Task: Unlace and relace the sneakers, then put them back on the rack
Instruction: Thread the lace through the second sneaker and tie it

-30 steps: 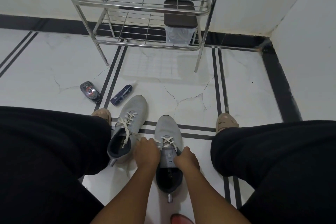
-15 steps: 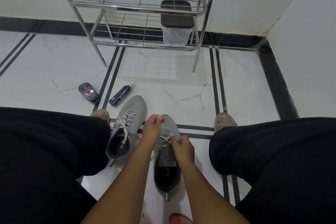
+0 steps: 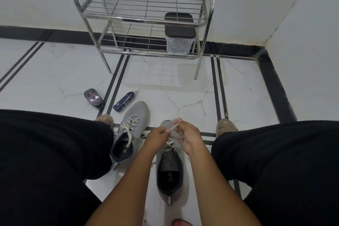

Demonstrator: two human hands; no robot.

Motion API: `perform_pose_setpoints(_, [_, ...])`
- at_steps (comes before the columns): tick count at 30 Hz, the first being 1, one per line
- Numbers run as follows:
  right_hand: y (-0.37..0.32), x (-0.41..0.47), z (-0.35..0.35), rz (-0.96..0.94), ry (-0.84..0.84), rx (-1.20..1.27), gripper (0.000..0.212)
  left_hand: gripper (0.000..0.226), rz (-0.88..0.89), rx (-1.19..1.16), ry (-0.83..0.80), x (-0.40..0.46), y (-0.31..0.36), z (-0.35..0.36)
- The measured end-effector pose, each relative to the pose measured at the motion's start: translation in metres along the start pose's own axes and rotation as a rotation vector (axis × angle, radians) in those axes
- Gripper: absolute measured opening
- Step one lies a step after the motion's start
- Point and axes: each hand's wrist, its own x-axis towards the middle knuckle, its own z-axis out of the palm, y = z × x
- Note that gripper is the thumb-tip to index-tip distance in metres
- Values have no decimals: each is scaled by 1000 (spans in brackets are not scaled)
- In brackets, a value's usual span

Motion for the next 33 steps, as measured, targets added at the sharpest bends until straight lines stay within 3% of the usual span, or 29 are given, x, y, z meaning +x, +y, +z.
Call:
perform_pose_setpoints(5, [-11, -5, -8, -20, 162, 168, 8, 31, -180, 246, 66, 2, -24, -6])
perform_pose_setpoints(11, [-28, -4, -28, -118, 348, 275, 16, 31, -444, 478, 134, -6, -47, -9])
perform_pose_setpoints(17, [-38, -2, -33, -136, 382, 332, 12, 32, -611, 382, 216, -8, -57, -9])
perform_pose_setpoints(19, [-38, -3, -30, -174, 392, 225, 13, 30, -548, 404, 307, -10, -50, -7])
perform_pose_setpoints(22, [-34, -7, -16, -225, 277, 53, 8, 25, -106, 416, 494, -11, -31, -4])
perform_pose_setpoints(24, [-29, -11, -4, -236, 166, -50, 5, 27, 186, 306, 438, -4, -16, 1])
perform_pose_setpoints(25, [-25, -12, 1, -252, 136, -130, 8, 29, 245, 212, 355, -1, -8, 4])
perform_pose_setpoints(29, [-14, -14, 12, -295, 97, -265, 13, 27, 172, -166, 13, 1, 10, 12])
perform_pose_setpoints(33, [-10, -16, 12, -247, 78, -260, 6, 17, 146, -258, -60, -6, 9, 9])
